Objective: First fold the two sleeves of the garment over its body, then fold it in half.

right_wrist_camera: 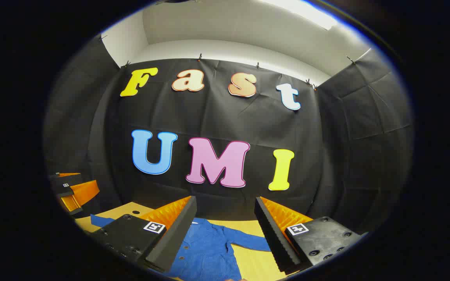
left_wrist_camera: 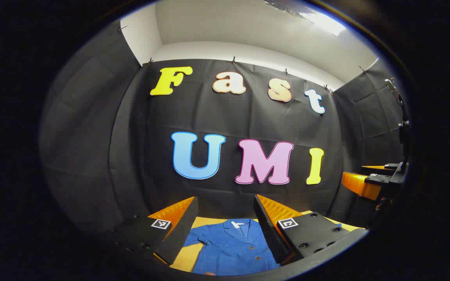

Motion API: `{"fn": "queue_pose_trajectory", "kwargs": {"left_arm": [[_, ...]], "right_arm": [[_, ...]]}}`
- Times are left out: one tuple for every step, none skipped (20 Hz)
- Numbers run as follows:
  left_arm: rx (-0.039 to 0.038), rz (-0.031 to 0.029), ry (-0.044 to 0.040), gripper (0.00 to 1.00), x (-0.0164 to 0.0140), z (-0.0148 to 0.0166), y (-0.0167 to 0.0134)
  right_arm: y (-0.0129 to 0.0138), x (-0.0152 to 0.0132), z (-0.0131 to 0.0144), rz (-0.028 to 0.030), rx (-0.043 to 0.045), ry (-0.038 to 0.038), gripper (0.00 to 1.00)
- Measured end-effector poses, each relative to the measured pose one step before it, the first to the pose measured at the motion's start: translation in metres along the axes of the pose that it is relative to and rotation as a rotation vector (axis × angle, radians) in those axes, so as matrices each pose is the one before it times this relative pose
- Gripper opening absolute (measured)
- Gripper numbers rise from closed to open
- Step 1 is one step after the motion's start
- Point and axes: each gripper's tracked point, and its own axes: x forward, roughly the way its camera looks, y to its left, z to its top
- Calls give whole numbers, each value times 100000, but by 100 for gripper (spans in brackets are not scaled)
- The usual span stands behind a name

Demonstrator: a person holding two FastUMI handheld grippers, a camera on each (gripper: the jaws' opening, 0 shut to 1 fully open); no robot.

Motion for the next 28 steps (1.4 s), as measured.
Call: {"fn": "queue_pose_trajectory", "kwargs": {"left_arm": [[150,142,1001,82,222,-284,-37],[409,-13,506,82,114,-167,-47],[651,-259,160,82,234,67,6],[801,-30,118,82,191,-159,-22],[595,192,12,82,249,90,105],[114,-40,76,82,124,-40,-67],[-6,-7,-55,82,13,112,-27],[181,1,-189,82,10,49,-18],[356,8,-314,82,160,91,-10],[496,3,-286,82,-19,46,3],[501,-56,-216,82,52,105,-33],[425,155,-217,82,-64,16,85],[232,383,-127,82,-14,106,53],[-92,130,-209,82,-34,98,-31],[-130,-114,-265,82,-47,121,-129],[109,16,-29,82,-116,-109,26],[243,34,204,82,-35,5,-46],[213,-99,168,82,-54,-100,-96],[79,-110,102,82,-22,61,-32],[37,-154,124,82,47,-36,-139],[43,-187,-10,82,-23,37,-111],[57,-159,87,82,-34,-59,-56],[84,-11,18,82,37,33,-32],[-67,19,-152,82,-58,43,-3],[-309,315,-355,82,26,121,16],[-329,124,-271,82,-86,30,-12],[19,116,-163,82,60,68,-90],[331,203,117,82,52,-232,-24]], "right_arm": [[-334,73,-305,-468,176,789,96],[-220,159,-170,-469,276,664,96],[-210,153,-156,-320,295,433,96],[-112,149,-173,-299,169,355,96],[-125,76,-183,-173,115,440,96],[-20,42,-142,-162,158,582,96],[-51,24,-124,-65,167,451,97],[5,125,-106,-11,157,340,96],[59,174,-100,97,136,257,96],[-12,195,-68,28,39,117,96],[-42,65,-72,70,83,35,96],[-48,-16,-15,-30,134,-98,96],[-45,-88,24,29,39,-41,96],[-20,17,-83,-21,-85,106,96],[-73,-26,18,-16,-13,6,96],[-62,-52,5,40,105,-51,96],[-20,137,-23,-107,91,-1,96],[-45,67,57,-91,65,-45,96],[-155,-119,18,-206,169,-105,96],[-218,-19,-42,-187,301,-155,96],[-30,-15,-98,-169,199,317,96],[-16,69,-151,-79,156,476,96],[-144,-98,-47,-46,156,385,96],[-77,-53,-196,-81,75,271,96],[-27,-38,85,-35,157,222,96],[-157,-81,-41,-89,179,313,96],[16,220,-107,-14,175,184,96],[-97,-108,-22,-114,99,43,96]]}}
